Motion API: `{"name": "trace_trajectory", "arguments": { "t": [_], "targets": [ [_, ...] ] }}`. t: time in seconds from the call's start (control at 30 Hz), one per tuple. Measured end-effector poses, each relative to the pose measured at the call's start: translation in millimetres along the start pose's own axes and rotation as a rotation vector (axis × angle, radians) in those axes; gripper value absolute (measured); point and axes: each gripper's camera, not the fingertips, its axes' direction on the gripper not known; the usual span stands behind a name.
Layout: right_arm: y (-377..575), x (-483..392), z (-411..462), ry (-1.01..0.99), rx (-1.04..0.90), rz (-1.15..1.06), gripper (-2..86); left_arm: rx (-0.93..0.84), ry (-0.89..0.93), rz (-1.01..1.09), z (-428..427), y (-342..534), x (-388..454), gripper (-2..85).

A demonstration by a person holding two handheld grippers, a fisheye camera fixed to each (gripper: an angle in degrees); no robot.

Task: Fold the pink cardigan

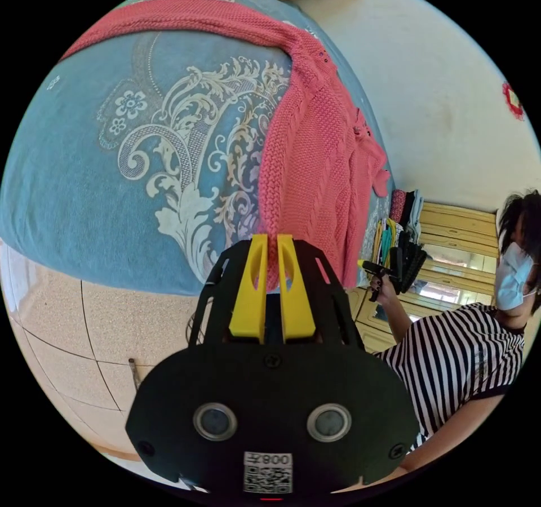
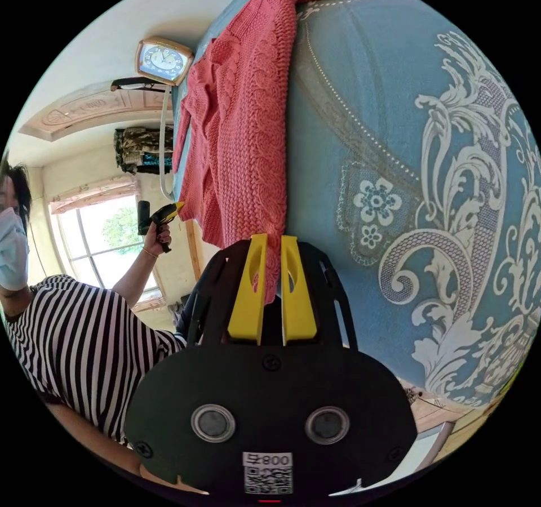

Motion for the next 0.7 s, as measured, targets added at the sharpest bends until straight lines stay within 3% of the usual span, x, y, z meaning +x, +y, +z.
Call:
{"name": "trace_trajectory", "arguments": {
  "t": [0.1, 0.33, 0.43, 0.53, 0.7],
  "targets": [
    [3.1, -2.2, 12.4, -0.029, 0.019, -0.035, 3.9, 0.043, 0.013, 0.025, -3.1, 20.0, -7.9, 3.2],
    [11.9, -21.2, 9.1, 0.106, 0.161, -0.034, 3.8, 0.164, 0.013, 0.007, -8.3, 67.6, -34.2, 4.8],
    [4.4, -43.6, -5.2, 0.195, 0.274, -0.059, 4.6, 0.190, -0.105, -0.011, -2.4, 80.7, -39.6, 6.0],
    [-33.2, -82.6, -7.1, 0.175, 0.328, -0.198, 6.1, 0.248, -0.145, 0.096, 8.1, 90.3, -18.1, 7.0],
    [-145.5, -157.3, 19.2, 0.247, 0.293, -0.413, 7.1, 0.121, -0.171, 0.373, 73.0, 82.3, 41.3, 8.6]
  ]
}}
